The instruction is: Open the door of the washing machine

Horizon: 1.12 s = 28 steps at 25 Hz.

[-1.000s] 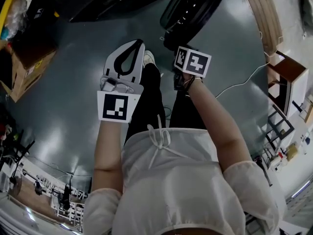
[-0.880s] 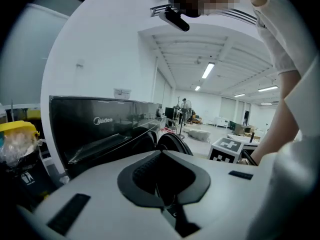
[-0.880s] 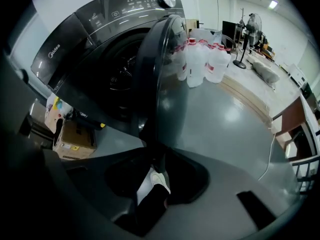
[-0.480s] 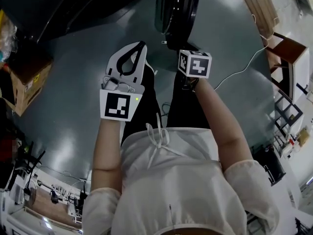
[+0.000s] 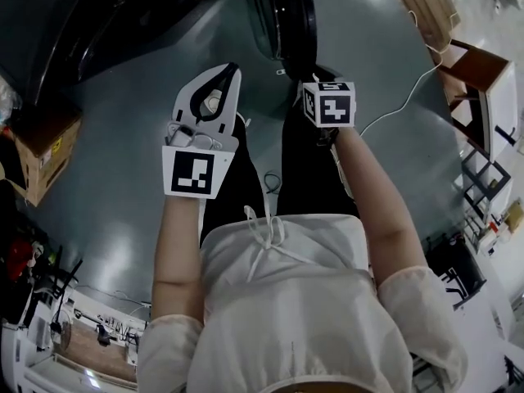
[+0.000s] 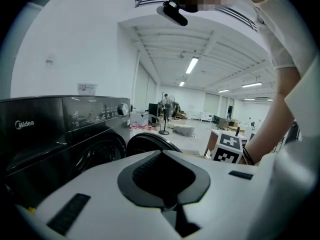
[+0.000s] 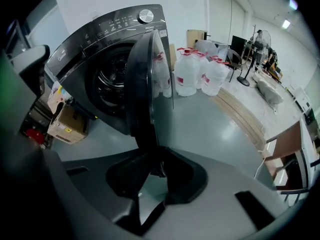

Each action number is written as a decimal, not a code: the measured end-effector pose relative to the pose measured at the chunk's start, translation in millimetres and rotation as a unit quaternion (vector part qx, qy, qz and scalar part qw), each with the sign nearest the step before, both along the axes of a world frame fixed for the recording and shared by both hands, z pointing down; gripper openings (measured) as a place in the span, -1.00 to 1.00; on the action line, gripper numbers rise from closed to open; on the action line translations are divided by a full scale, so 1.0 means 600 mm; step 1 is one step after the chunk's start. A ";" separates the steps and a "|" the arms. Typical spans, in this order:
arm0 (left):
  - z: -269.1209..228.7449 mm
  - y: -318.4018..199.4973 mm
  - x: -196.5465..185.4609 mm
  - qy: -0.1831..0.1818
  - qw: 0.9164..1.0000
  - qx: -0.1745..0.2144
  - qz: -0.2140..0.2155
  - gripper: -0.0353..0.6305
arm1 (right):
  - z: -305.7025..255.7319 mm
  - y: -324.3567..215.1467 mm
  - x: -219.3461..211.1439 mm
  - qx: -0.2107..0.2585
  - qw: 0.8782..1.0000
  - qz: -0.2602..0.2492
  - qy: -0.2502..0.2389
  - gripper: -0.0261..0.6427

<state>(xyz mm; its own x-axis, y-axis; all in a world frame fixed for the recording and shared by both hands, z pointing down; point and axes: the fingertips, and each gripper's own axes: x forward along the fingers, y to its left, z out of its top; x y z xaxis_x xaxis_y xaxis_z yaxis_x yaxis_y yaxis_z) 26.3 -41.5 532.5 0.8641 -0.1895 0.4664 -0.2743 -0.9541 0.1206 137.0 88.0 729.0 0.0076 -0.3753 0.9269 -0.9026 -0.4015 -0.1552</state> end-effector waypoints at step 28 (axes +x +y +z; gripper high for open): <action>0.046 0.098 0.368 -0.002 1.000 0.003 -0.024 -0.83 | -0.011 0.067 0.384 0.055 0.992 -0.114 0.028 -0.67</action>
<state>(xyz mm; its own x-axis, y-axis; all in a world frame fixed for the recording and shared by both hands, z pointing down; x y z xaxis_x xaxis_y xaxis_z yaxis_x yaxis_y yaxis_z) 247.2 17.4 560.0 0.8517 -0.2340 0.4688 -0.3205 -0.9405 0.1129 367.3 128.0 722.6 -0.0399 -0.4718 0.8808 -0.9764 -0.1688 -0.1347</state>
